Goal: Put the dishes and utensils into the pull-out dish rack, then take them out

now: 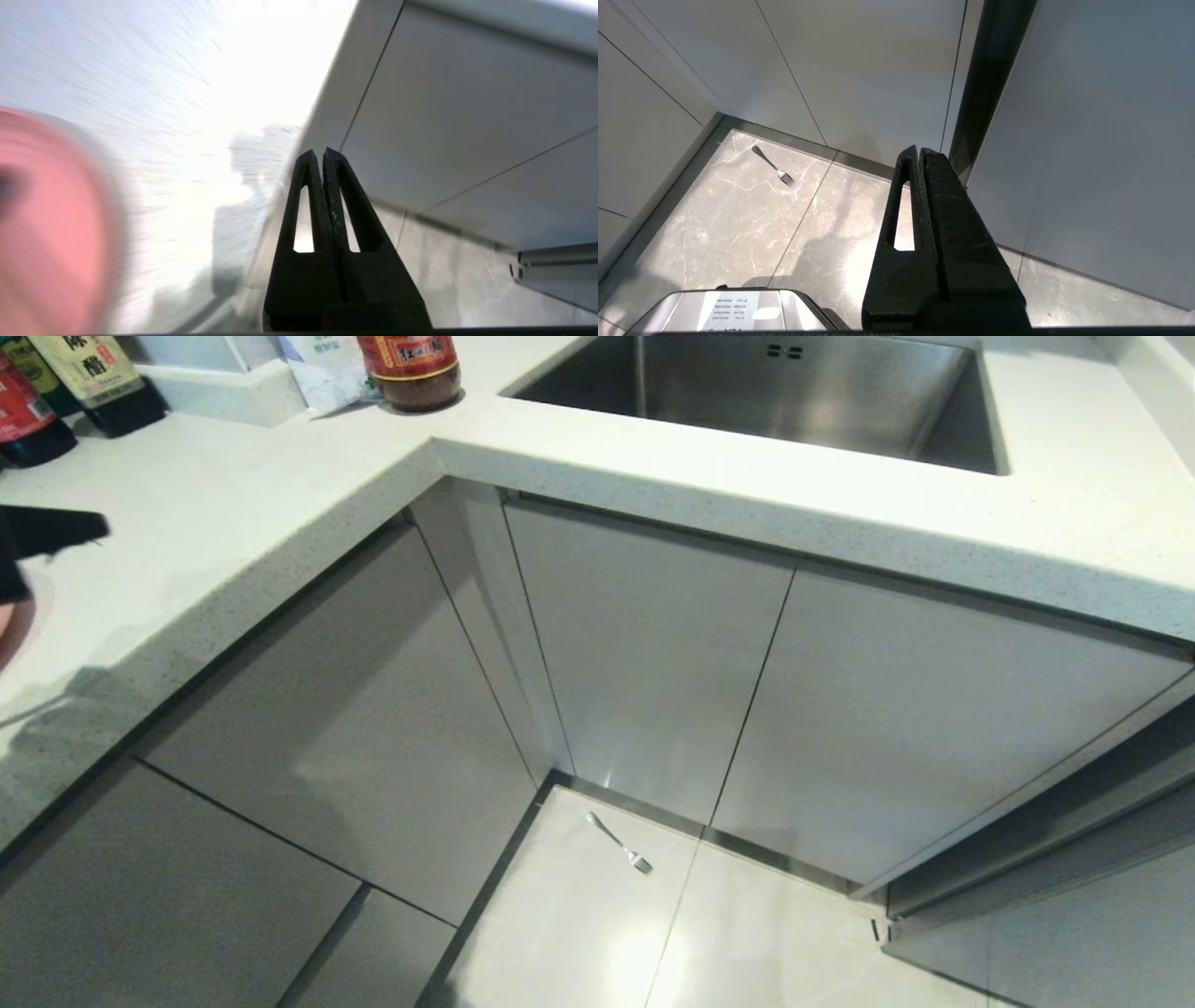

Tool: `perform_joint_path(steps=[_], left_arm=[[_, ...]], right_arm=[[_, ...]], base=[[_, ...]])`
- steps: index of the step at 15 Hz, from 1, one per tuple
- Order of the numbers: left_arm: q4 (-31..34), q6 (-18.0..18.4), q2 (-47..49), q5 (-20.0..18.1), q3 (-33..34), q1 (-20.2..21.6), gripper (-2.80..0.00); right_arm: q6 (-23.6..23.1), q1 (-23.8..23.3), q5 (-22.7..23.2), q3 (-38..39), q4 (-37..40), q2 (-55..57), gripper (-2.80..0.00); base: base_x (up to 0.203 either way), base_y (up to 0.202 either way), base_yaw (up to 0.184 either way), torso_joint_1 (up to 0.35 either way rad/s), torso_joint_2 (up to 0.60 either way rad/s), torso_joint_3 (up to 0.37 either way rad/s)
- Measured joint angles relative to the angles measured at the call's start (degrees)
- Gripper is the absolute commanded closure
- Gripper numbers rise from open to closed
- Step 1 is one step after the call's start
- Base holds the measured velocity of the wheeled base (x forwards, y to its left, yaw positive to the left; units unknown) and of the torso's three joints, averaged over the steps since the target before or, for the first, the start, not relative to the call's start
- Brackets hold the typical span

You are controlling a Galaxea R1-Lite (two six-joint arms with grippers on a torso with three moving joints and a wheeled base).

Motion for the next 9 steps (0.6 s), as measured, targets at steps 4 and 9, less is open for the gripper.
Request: perform_joint_path(steps=[4,9], left_arm=[[-0.55,8.13,-15.21,-20.26,3.65,15.70,0.00],[0.17,12.03,-35.11,-32.40,16.79,25.50,0.00]], right_arm=[[-0.01,0.00,-0.01,0.00,0.00,0.00,0.00],[0.00,-0.01,-0.01,0.00,0.00,0.00,0.00]], base=[[0.000,0.000,0.000,0.000,0.00,0.000],[0.000,0.000,0.000,0.000,0.00,0.000]])
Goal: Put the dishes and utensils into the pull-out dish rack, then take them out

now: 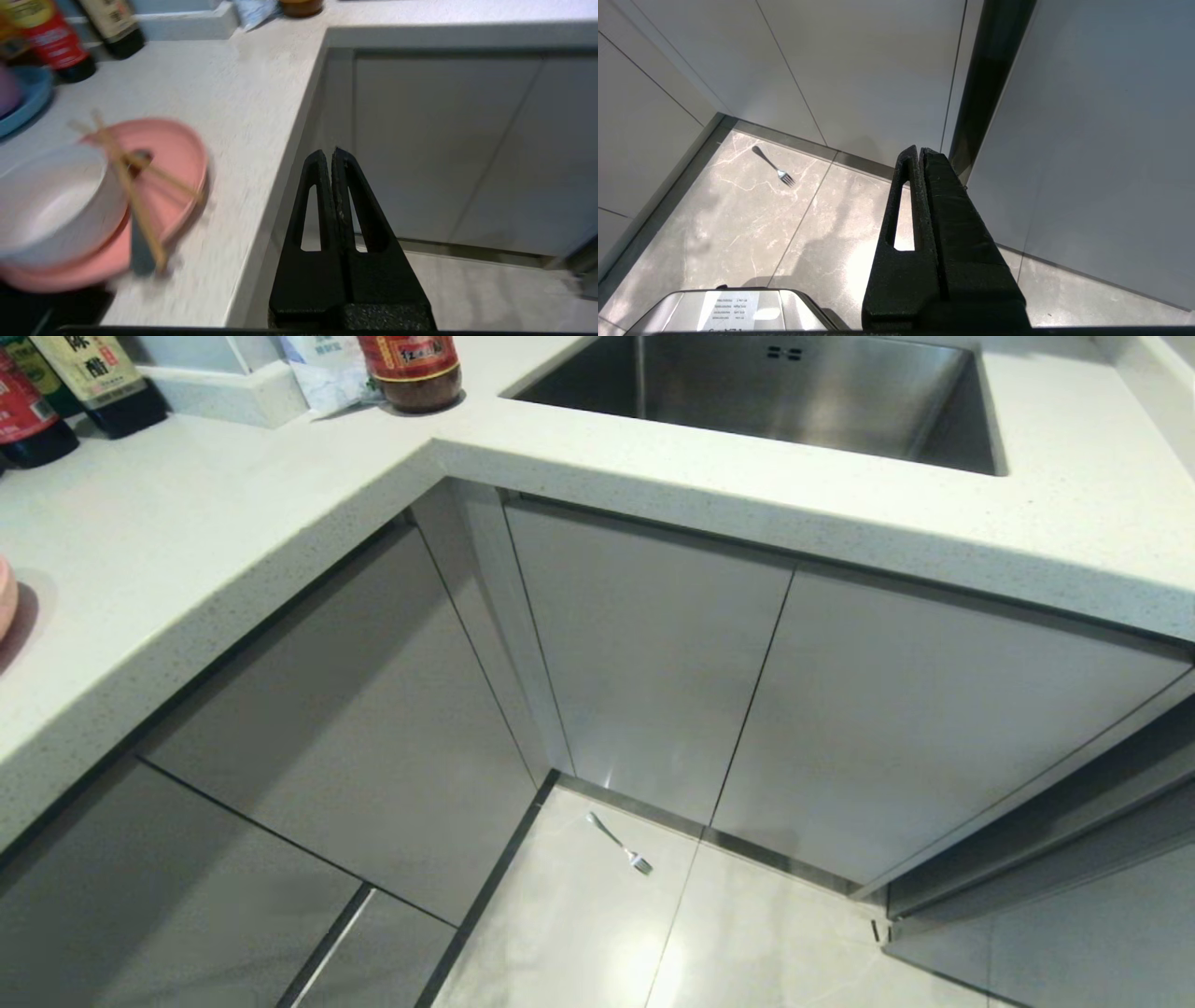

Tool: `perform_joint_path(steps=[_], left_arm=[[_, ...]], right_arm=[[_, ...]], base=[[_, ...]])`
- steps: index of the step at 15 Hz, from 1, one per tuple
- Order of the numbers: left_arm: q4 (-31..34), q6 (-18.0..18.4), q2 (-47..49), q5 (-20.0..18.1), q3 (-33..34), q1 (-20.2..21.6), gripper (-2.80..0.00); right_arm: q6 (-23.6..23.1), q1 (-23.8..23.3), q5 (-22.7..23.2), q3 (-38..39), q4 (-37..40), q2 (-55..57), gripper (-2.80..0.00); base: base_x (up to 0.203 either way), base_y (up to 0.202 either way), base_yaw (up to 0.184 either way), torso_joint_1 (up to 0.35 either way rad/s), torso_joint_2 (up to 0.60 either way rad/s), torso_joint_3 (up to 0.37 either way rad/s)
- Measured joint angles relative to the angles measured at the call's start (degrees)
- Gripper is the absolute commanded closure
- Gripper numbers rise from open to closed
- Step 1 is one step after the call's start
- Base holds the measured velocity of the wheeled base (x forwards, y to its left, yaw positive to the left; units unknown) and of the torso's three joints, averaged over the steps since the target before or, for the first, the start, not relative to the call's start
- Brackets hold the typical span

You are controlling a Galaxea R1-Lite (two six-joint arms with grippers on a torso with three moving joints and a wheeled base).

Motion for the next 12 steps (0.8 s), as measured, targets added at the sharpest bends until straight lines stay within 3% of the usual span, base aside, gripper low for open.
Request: perform_joint_path(steps=[3,5,8,9,12], left_arm=[[-1.08,-2.47,-7.17,6.29,7.88,3.07,0.00],[-2.36,-2.88,-9.67,5.72,10.49,2.34,0.00],[2.86,-1.79,-17.40,1.46,15.51,0.39,0.00],[2.44,-2.05,-19.64,2.46,18.77,0.12,0.00],[-9.34,-2.30,-23.49,7.44,33.20,-0.34,0.00]], right_arm=[[0.00,0.04,0.00,0.00,0.00,0.00,0.00],[0.00,0.01,0.00,0.00,0.00,0.00,0.00],[0.00,-0.01,0.00,0.00,0.00,0.00,0.00],[0.00,0.01,0.00,0.00,0.00,0.00,0.00],[0.00,0.01,0.00,0.00,0.00,0.02,0.00]], base=[[0.000,0.000,0.000,0.000,0.00,0.000],[0.000,0.000,0.000,0.000,0.00,0.000],[0.000,0.000,0.000,0.000,0.00,0.000],[0.000,0.000,0.000,0.000,0.00,0.000],[0.000,0.000,0.000,0.000,0.00,0.000]])
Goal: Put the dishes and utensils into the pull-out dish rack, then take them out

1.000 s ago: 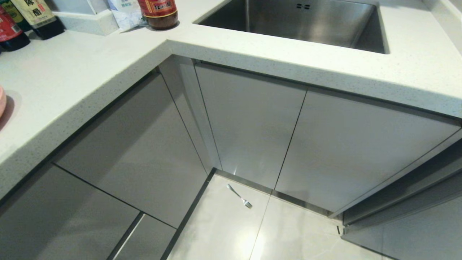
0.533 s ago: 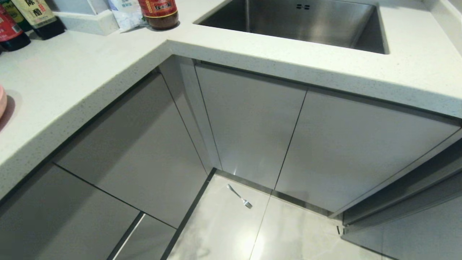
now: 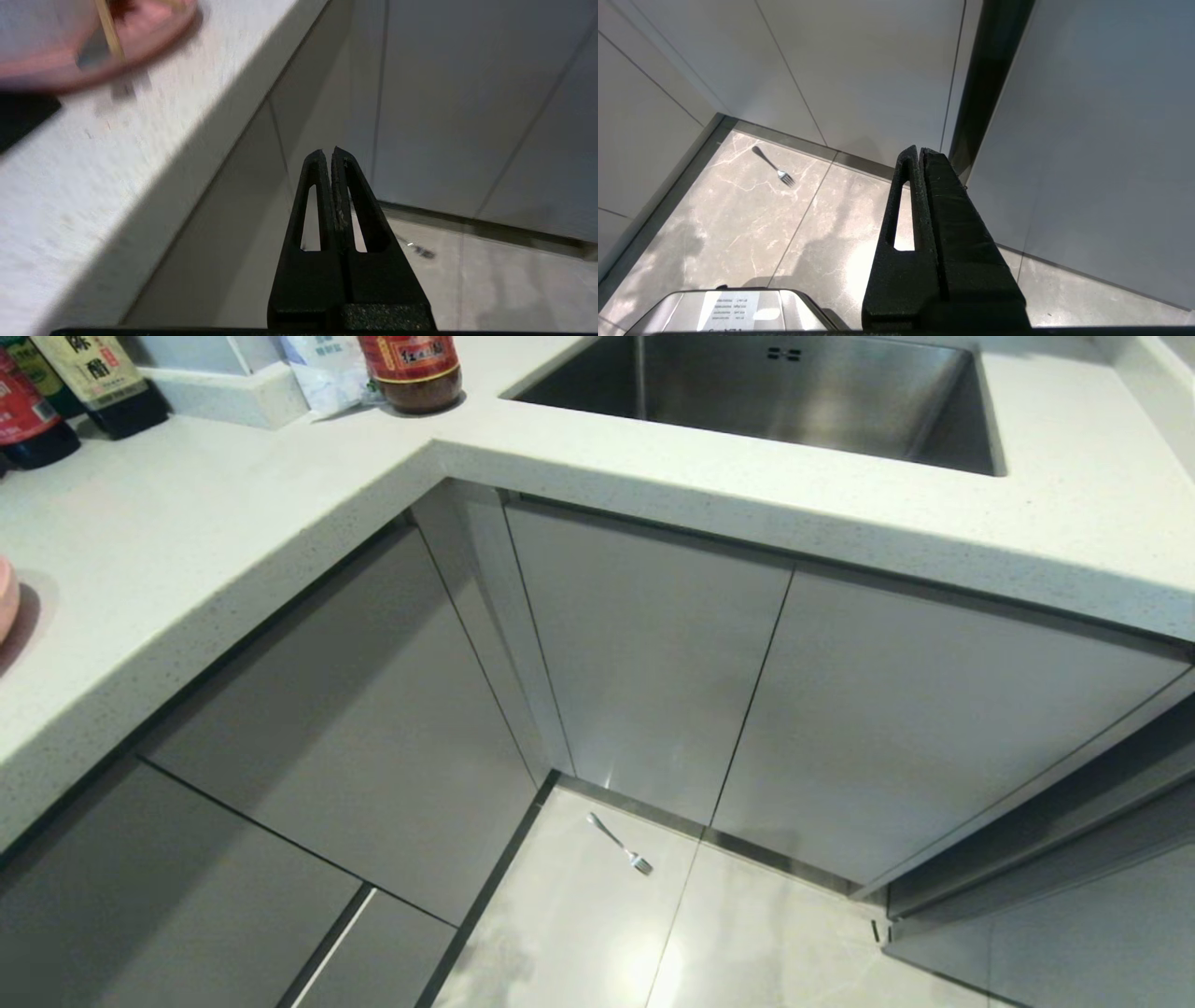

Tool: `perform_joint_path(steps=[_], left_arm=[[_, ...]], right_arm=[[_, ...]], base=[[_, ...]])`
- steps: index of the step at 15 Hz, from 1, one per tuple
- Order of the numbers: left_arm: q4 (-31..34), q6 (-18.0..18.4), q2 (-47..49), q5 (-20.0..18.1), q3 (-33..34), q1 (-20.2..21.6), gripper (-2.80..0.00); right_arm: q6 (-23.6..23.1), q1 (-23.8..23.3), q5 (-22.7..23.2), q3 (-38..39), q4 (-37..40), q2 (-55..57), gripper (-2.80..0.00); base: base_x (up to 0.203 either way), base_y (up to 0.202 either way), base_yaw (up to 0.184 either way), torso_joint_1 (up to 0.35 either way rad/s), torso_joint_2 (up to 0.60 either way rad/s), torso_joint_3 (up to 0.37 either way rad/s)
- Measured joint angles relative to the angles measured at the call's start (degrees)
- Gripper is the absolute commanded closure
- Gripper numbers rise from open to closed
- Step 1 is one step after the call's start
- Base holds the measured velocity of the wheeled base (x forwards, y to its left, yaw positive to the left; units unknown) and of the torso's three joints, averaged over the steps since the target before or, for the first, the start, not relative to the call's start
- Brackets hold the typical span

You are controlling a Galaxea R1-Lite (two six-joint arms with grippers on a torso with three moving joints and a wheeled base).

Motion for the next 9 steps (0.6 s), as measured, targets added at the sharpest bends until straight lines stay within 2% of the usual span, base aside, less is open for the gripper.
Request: perform_joint_path(steps=[2,4,5,7,9], left_arm=[[-10.45,1.52,-1.02,2.30,12.07,-0.11,0.00],[-18.43,2.99,-1.47,3.53,20.41,-0.15,0.00],[-18.51,2.64,-1.54,3.55,22.08,-0.15,0.00],[-12.74,-1.01,-1.60,1.40,23.34,-0.17,0.00],[-9.78,-3.07,-1.63,1.09,23.65,-0.15,0.00]], right_arm=[[0.00,0.00,0.00,0.00,0.00,-0.02,0.00],[0.00,0.00,0.00,0.00,0.00,-0.01,0.00],[0.02,0.00,0.00,0.00,0.00,0.00,0.00],[-0.04,0.00,0.00,0.00,0.00,0.00,0.00],[-0.01,0.00,0.00,0.00,0.00,-0.02,0.00]], base=[[0.000,0.000,0.000,0.000,0.00,0.000],[0.000,0.000,0.000,0.000,0.00,0.000],[0.000,0.000,0.000,0.000,0.00,0.000],[0.000,0.000,0.000,0.000,0.00,0.000],[0.000,0.000,0.000,0.000,0.00,0.000]])
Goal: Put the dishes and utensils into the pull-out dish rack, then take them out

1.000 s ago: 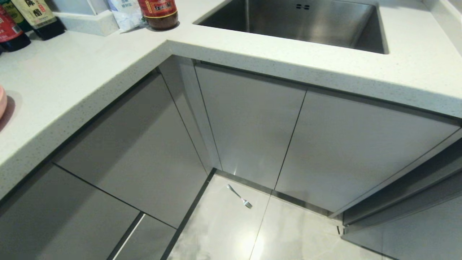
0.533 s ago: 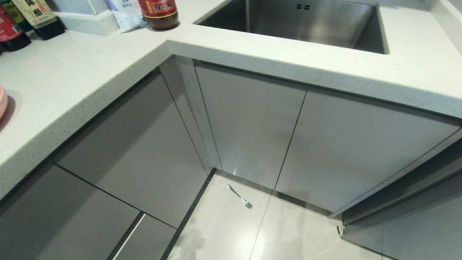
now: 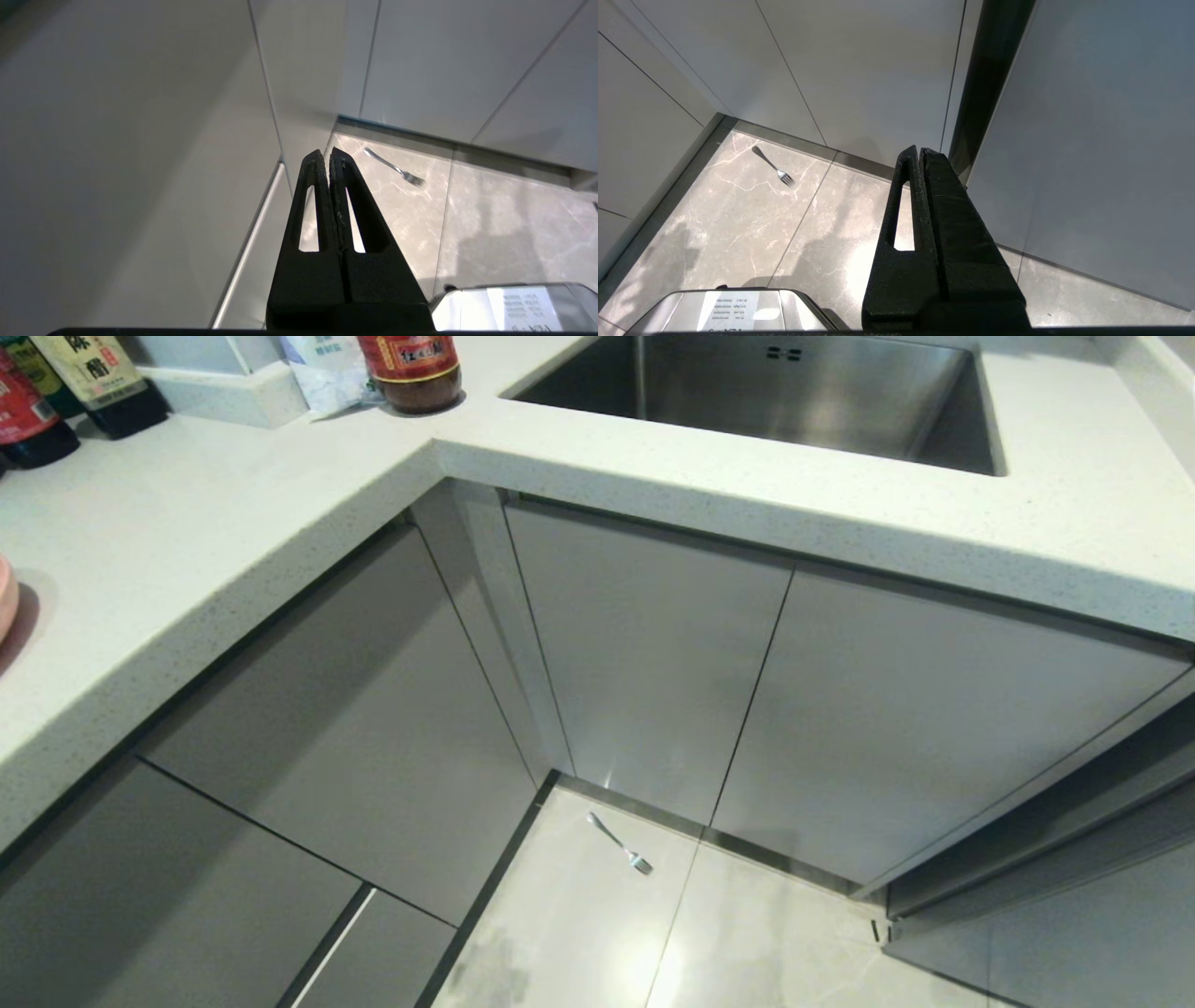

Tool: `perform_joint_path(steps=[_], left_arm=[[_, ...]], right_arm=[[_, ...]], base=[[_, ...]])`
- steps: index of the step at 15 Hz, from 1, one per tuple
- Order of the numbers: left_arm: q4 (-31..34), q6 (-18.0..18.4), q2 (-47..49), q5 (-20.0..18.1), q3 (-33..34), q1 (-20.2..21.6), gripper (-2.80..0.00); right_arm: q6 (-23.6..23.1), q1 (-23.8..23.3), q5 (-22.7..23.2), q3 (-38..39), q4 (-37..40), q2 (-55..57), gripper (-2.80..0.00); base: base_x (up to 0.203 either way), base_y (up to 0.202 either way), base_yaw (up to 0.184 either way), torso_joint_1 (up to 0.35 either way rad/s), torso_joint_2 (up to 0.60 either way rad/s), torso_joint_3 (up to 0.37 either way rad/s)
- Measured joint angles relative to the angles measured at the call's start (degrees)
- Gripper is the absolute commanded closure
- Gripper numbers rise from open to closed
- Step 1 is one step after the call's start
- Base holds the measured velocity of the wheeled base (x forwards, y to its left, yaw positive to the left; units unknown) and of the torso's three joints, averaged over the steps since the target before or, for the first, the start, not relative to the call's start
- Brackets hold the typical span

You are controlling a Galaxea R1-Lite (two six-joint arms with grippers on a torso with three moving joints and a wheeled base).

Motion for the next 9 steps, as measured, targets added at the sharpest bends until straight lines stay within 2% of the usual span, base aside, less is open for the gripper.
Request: perform_joint_path(steps=[2,5,9], left_arm=[[0.07,-1.51,-0.02,0.25,0.08,0.01,0.00],[-0.02,-5.64,-0.02,1.32,0.10,0.01,0.00],[-0.04,-6.01,-0.02,1.38,0.10,0.01,0.00]], right_arm=[[0.01,0.00,0.00,0.00,0.00,0.01,0.00],[0.01,0.00,0.00,0.00,0.00,0.01,0.00],[0.01,0.00,0.00,0.00,0.00,0.00,0.00]], base=[[0.000,0.000,0.000,0.000,0.00,0.000],[0.000,0.000,0.000,0.000,0.00,0.000],[0.000,0.000,0.000,0.000,0.00,0.000]])
